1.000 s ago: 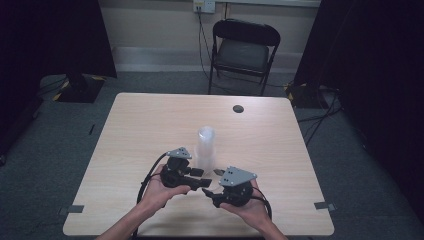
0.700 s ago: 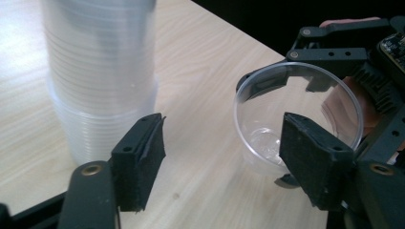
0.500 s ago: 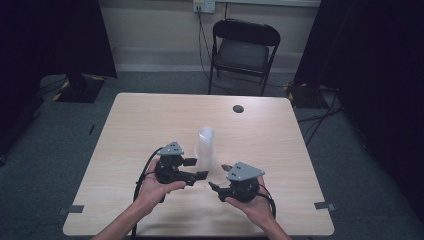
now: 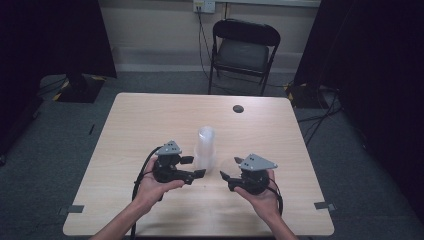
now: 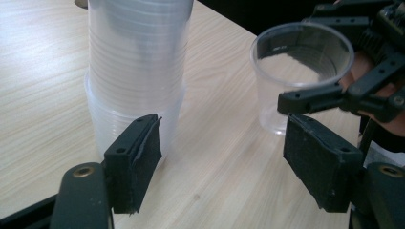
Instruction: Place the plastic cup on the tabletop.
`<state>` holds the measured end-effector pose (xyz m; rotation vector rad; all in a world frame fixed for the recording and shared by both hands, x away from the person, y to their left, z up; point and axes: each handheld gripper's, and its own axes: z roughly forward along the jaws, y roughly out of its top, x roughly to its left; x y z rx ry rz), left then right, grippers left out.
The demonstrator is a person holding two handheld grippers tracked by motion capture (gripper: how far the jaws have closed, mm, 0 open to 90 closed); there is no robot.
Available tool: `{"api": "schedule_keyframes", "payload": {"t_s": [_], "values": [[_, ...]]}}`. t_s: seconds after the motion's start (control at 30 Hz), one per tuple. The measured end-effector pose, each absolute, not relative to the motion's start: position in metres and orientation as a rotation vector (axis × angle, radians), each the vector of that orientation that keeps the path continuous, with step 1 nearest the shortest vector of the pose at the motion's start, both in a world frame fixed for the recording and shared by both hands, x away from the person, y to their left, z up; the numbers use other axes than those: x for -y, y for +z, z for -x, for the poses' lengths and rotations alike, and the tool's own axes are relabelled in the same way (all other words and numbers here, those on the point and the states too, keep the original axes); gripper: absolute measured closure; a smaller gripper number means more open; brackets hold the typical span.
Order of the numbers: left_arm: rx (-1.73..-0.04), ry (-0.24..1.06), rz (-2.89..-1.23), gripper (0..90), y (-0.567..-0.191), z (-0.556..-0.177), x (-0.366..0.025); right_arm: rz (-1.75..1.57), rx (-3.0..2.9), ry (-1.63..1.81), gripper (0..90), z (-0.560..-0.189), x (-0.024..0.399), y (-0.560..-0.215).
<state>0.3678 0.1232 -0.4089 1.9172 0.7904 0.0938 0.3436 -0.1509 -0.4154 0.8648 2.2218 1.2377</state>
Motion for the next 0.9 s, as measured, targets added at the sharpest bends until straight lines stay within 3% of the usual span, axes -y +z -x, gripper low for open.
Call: {"api": "schedule_keyframes", "payload": {"t_s": [0.9], "values": [[-0.897, 0.213, -1.947, 25.5, -0.43, -0.368, -0.161, -0.988, -2.113, 1.293, 31.3, -0.397, 0.164, -0.406]]}}
